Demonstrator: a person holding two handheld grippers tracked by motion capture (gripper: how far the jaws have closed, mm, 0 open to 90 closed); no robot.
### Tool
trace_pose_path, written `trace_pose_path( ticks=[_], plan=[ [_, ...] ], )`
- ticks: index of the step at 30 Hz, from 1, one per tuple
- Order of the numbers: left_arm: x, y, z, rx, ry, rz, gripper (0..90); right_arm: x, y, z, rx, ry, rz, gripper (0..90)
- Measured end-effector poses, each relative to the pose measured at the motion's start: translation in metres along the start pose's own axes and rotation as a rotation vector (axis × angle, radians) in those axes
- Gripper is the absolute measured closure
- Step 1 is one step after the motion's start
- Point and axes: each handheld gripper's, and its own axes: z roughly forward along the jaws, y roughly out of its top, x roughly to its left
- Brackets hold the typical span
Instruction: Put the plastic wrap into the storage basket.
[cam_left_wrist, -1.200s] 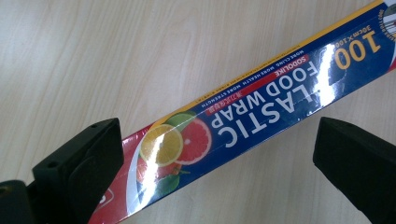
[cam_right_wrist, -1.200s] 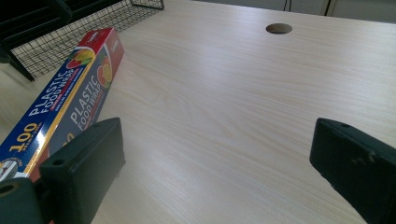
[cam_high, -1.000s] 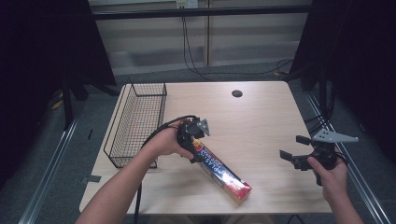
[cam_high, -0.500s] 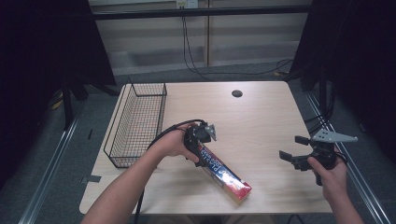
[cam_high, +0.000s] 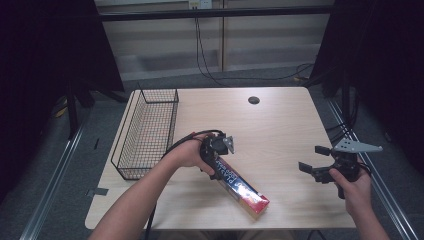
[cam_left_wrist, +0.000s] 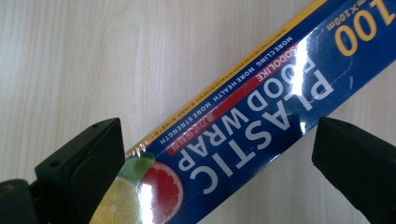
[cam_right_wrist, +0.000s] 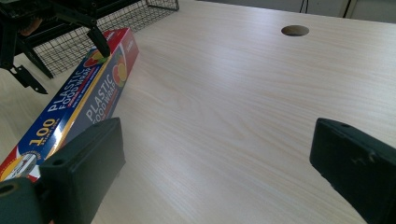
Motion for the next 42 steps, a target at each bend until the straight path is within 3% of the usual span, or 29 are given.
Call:
trace_pose_path(
  ticks=[4,10,14,17,19,21,22,23,26,27,29,33,34,35,36,37,38,40,42],
  plan=[
    [-0.001,0.004,0.006,0.022,-0.018,0.023,2.6,0.000,0.000,0.000,0.000,0.003,0.000,2.8],
    [-0.002,0.008,0.011,0.007,-0.033,0.024,2.0,0.000,0.000,0.000,0.000,0.009,-0.001,2.8],
    [-0.003,0.008,0.012,0.017,-0.063,0.050,2.2,0.000,0.000,0.001,0.002,0.007,-0.001,2.8],
    [-0.004,0.009,0.013,0.004,-0.047,0.039,2.5,0.000,0.000,0.001,0.004,0.010,-0.002,2.8],
    [-0.004,0.009,0.012,0.021,-0.059,0.058,2.5,0.000,0.000,0.001,0.005,0.012,-0.003,2.8],
    [-0.006,0.010,0.014,0.004,-0.056,0.045,2.4,0.000,0.000,0.001,0.006,0.013,-0.005,2.8],
    [-0.006,0.011,0.014,0.026,-0.063,0.068,2.1,0.000,0.000,0.001,0.005,0.012,-0.004,2.8],
    [-0.008,0.011,0.016,0.012,-0.064,0.045,1.4,0.000,0.000,0.001,0.005,0.014,-0.001,2.7],
    [-0.008,0.011,0.016,0.004,-0.068,0.039,1.4,0.000,0.000,0.000,0.002,0.013,-0.002,2.8],
    [-0.007,0.011,0.015,0.023,-0.075,0.083,1.3,0.000,0.000,0.000,0.001,0.014,-0.002,2.8],
    [-0.006,0.011,0.015,0.023,-0.075,0.086,1.3,0.000,0.000,0.000,0.002,0.014,-0.005,2.8],
    [-0.006,0.011,0.016,0.016,-0.076,0.067,1.6,0.000,0.000,0.001,0.005,0.013,-0.001,2.8],
    [-0.006,0.011,0.016,0.005,-0.049,0.066,1.3,0.000,0.000,0.001,0.004,0.012,-0.002,2.8],
    [-0.007,0.011,0.017,0.006,-0.082,0.051,1.1,0.000,0.000,0.000,0.003,0.010,-0.003,2.8],
    [-0.006,0.011,0.017,0.020,-0.080,0.065,1.0,0.000,0.000,0.000,0.002,0.013,-0.003,2.8],
    [-0.007,0.011,0.017,0.011,-0.079,0.052,0.6,0.000,0.000,0.000,0.002,0.011,0.000,2.8],
    [-0.006,0.012,0.017,0.030,-0.082,0.081,0.2,0.000,0.000,0.000,0.002,0.012,0.000,2.8],
    [-0.007,0.011,0.017,0.010,-0.079,0.067,0.3,0.000,0.000,0.000,0.002,0.008,0.000,2.8],
    [-0.006,0.011,0.016,0.025,-0.080,0.092,0.9,0.000,0.000,0.000,0.003,0.009,0.000,2.8]
  ],
)
